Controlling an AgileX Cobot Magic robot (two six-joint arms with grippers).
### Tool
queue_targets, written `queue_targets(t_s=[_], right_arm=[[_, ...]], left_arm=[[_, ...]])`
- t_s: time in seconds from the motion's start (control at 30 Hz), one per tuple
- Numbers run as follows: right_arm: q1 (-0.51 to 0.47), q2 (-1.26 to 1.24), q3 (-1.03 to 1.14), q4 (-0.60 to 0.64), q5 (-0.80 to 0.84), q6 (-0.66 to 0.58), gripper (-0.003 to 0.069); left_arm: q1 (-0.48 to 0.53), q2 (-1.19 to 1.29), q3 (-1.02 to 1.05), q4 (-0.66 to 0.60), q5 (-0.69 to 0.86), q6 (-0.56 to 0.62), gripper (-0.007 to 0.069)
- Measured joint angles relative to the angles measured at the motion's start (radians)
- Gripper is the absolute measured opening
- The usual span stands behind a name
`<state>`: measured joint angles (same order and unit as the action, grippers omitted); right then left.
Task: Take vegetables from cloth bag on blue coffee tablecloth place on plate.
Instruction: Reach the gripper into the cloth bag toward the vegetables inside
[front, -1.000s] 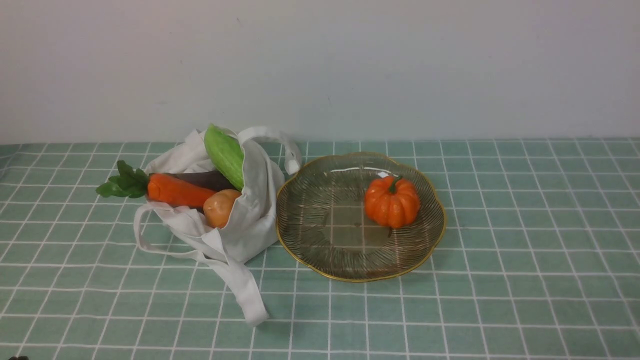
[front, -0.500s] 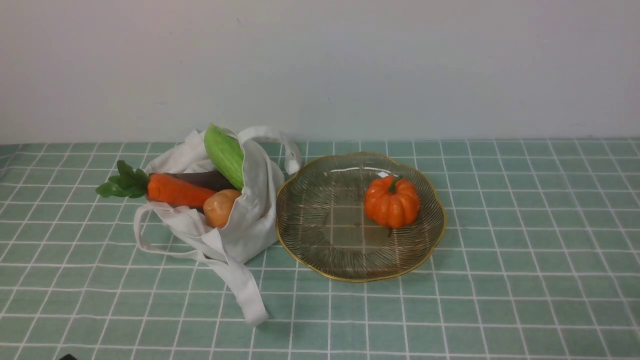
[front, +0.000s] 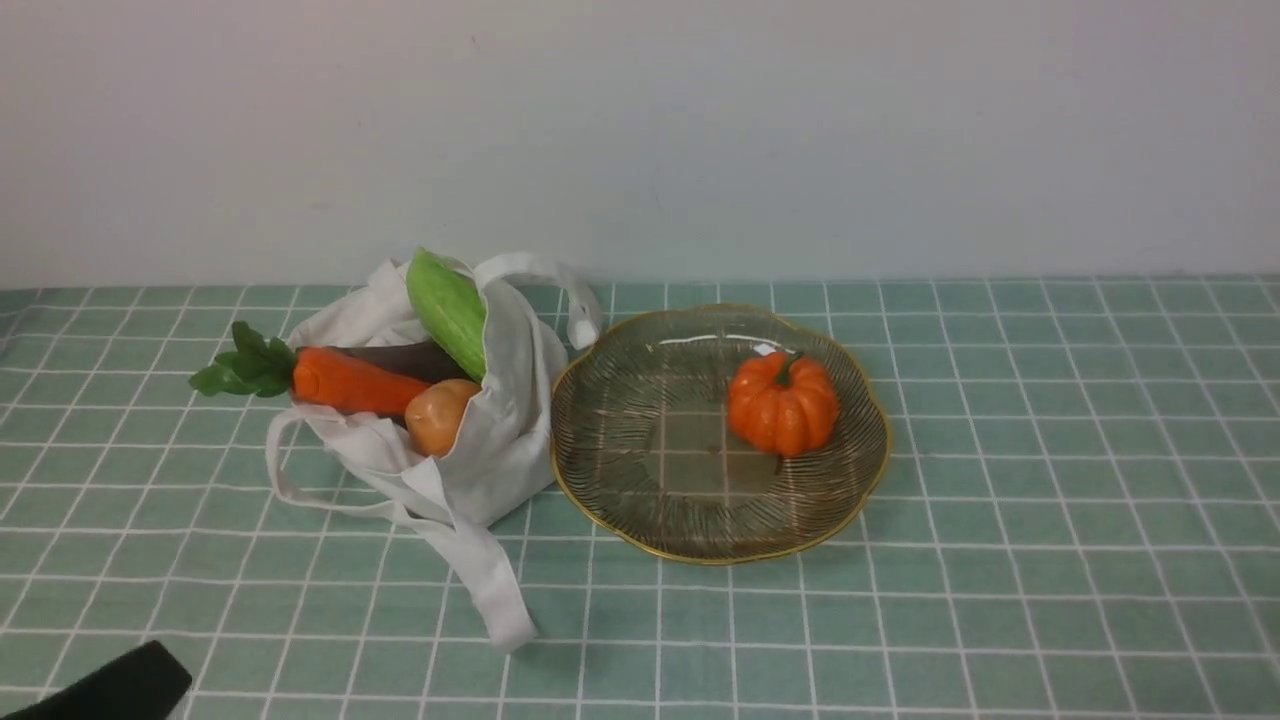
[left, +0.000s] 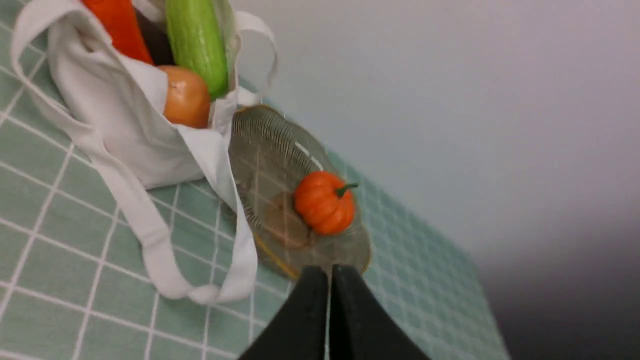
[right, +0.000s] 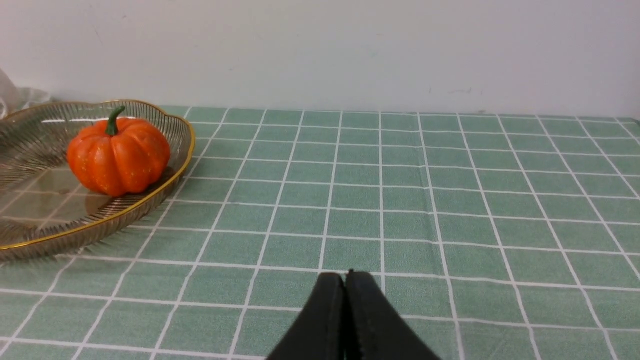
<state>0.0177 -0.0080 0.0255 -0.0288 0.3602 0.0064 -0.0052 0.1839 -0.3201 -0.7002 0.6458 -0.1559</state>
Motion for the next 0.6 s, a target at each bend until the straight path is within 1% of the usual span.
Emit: queue_targets(t_s=[0.03, 0.07, 0.1, 0.13, 0.17, 0.27, 0.33, 0.43, 0.5, 0.6], right_arm=[[0.0, 0.0, 0.0, 0.0, 0.0, 0.0, -0.0015], [0.0, 0.0, 0.0, 0.0, 0.0, 0.0, -0.0015], [0.0, 0.0, 0.0, 0.0, 0.0, 0.0, -0.0015], [0.0, 0.0, 0.0, 0.0, 0.0, 0.0, -0.0015], [0.0, 0.0, 0.0, 0.0, 0.0, 0.0, -0.0015], [0.0, 0.0, 0.0, 0.0, 0.0, 0.0, -0.0015], [0.0, 0.0, 0.0, 0.0, 0.0, 0.0, -0.0015], [0.0, 0.0, 0.0, 0.0, 0.0, 0.0, -0.0015], [0.0, 0.0, 0.0, 0.0, 0.0, 0.0, -0.0015], [0.0, 0.0, 0.0, 0.0, 0.0, 0.0, -0.0015]], left_arm=[[0.0, 0.07, -0.057, 0.046, 0.059, 0.013, -0.0008], [0.0, 0.085, -0.081, 0.056, 0.071, 0.016, -0.0008], [0.0, 0.227, -0.171, 0.148, 0.186, 0.048, -0.0008], [0.0, 0.308, -0.236, 0.209, 0.26, 0.072, -0.0008], [0.0, 0.341, -0.256, 0.229, 0.281, 0.079, -0.0008], [0.0, 0.575, -0.398, 0.339, 0.38, 0.136, -0.0007], [0.0, 0.712, -0.484, 0.381, 0.397, 0.168, -0.0004], [0.0, 0.889, -0.594, 0.407, 0.379, 0.184, 0.0014], [0.0, 0.939, -0.624, 0.413, 0.361, 0.185, 0.0027], [0.0, 1.103, -0.709, 0.45, 0.283, 0.182, 0.0106]])
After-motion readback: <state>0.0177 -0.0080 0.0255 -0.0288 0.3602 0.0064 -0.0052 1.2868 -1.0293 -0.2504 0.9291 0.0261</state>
